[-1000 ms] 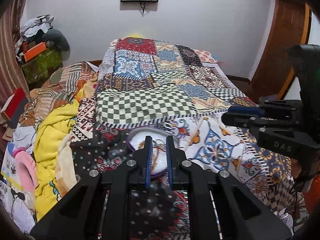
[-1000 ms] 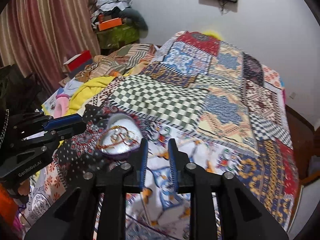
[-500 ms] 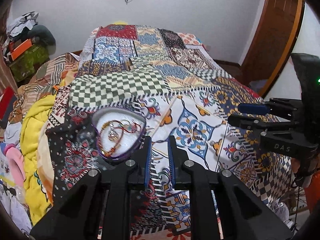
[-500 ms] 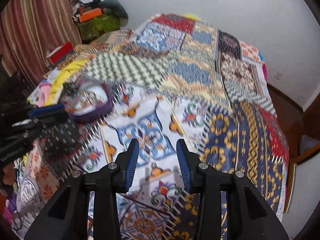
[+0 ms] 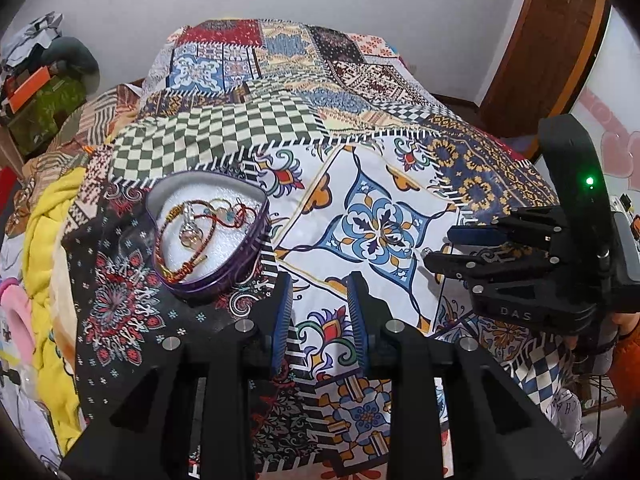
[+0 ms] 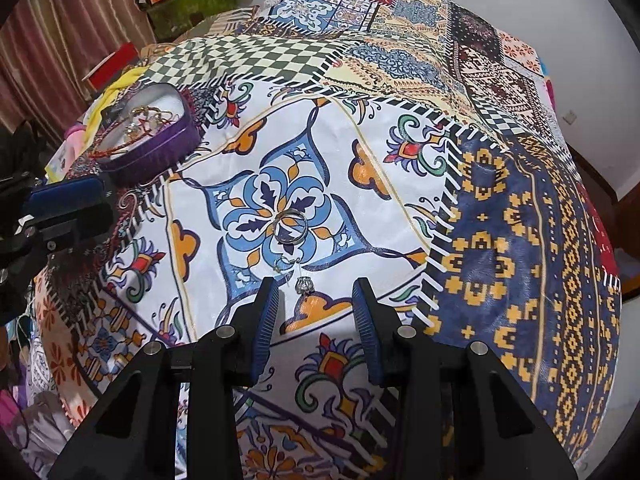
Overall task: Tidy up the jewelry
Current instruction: 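Move both open tools back over the silver rings on the quilt, then grasp a small silver ring with the right tool while the left tool grasps another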
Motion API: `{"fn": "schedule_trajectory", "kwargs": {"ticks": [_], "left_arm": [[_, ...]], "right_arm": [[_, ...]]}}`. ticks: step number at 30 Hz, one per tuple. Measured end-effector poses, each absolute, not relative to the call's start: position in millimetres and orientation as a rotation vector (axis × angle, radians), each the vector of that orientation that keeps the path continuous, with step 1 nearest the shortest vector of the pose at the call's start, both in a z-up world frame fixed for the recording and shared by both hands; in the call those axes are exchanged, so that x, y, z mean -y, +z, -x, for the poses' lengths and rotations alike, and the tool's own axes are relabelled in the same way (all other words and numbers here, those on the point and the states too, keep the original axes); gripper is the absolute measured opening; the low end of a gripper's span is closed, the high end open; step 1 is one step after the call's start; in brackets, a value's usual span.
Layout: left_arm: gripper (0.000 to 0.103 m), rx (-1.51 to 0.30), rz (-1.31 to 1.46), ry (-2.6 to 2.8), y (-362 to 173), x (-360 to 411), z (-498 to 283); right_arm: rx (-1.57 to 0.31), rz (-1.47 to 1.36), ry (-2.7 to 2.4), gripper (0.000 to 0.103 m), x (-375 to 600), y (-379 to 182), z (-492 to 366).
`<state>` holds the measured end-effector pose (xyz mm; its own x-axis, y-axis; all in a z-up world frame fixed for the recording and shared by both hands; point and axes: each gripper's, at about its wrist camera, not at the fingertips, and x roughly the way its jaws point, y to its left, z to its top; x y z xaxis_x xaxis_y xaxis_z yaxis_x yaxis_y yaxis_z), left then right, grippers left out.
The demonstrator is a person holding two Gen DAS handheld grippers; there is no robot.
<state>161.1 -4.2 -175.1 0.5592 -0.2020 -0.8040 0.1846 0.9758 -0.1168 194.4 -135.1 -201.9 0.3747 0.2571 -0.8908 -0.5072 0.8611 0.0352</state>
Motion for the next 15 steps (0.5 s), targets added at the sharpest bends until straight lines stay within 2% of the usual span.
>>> {"fn": "schedule_trajectory", "kwargs": {"ticks": [5, 8, 15], "left_arm": [[0.027, -0.971, 0.022, -0.229, -183.6, 6.2, -166.0], [0.027, -0.982, 0.023, -0.233, -186.8, 8.1, -170.8], [0.027, -0.997, 0.021, -0.265, -190.5, 22.3, -184.1]], "right_arm": [[-1.077, 0.284, 0.512, 0.025, 131.5, -207.1, -193.9], [-1.072, 0.287, 0.523, 0.010, 129.8, -208.2, -192.6], [-1.046, 0.256, 0.526, 0.009, 136.2, -203.5, -193.6]]}}
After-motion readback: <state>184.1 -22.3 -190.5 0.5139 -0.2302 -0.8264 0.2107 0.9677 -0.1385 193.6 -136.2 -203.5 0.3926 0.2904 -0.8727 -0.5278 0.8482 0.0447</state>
